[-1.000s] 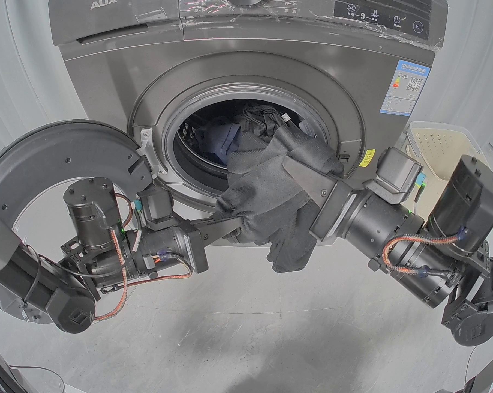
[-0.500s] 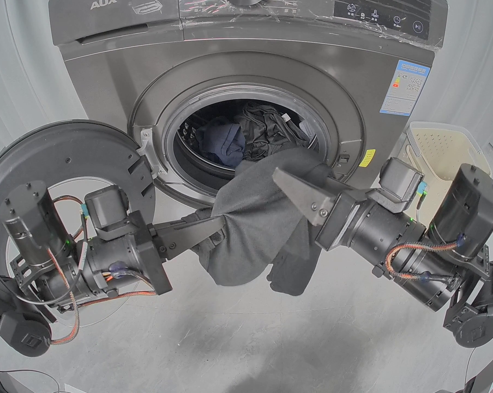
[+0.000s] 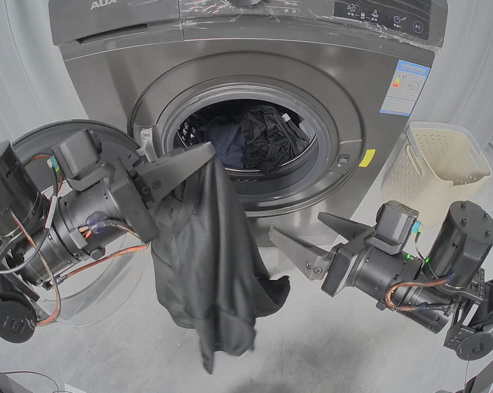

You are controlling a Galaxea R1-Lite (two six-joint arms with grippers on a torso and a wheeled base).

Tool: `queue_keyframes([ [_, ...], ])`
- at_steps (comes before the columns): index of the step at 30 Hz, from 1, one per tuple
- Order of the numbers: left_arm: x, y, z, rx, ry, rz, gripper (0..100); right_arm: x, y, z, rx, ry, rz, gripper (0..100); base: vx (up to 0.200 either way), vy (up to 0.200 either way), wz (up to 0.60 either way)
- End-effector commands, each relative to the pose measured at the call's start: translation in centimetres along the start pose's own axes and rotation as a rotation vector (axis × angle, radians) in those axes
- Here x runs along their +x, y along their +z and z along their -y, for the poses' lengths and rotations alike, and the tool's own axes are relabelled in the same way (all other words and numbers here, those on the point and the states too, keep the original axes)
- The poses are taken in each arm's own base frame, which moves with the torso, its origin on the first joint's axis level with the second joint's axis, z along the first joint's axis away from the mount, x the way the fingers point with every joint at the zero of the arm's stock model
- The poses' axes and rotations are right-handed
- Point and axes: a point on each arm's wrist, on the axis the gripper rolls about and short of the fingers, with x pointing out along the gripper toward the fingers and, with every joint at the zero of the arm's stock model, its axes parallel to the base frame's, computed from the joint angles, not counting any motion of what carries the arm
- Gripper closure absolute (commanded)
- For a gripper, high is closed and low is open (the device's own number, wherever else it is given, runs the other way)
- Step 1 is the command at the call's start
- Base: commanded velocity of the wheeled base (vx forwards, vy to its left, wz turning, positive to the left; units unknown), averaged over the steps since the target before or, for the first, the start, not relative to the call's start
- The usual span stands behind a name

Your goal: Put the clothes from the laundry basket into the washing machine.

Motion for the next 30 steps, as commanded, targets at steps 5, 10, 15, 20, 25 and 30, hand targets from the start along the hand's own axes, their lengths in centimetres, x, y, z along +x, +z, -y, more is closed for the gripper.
queue_keyframes([
  [5,1.1,0.6,0.0,0.007,0.024,0.037,100,-0.8,-1.4,0.5,-0.047,0.011,-0.064,0,0.0,0.0,0.0],
  [10,1.5,0.8,-0.2,0.008,0.044,0.051,100,-0.6,-1.4,0.4,-0.049,0.016,-0.065,0,0.0,0.0,0.0],
  [15,2.5,0.7,-0.6,0.005,0.09,0.054,100,-0.7,-1.5,0.2,-0.05,0.025,-0.071,0,0.0,0.0,0.0],
  [20,3.3,0.8,-0.9,0.004,0.113,0.05,100,-0.2,-2.1,0.0,-0.051,0.031,-0.087,0,0.0,0.0,0.0],
  [25,4.5,1.1,-1.3,0.009,0.14,0.071,100,0.7,-3.0,-0.4,-0.078,0.05,-0.089,0,0.0,0.0,0.0],
  [30,5.4,1.6,-1.6,0.015,0.151,0.098,100,1.9,-3.9,-0.5,-0.088,0.067,-0.1,0,0.0,0.0,0.0],
])
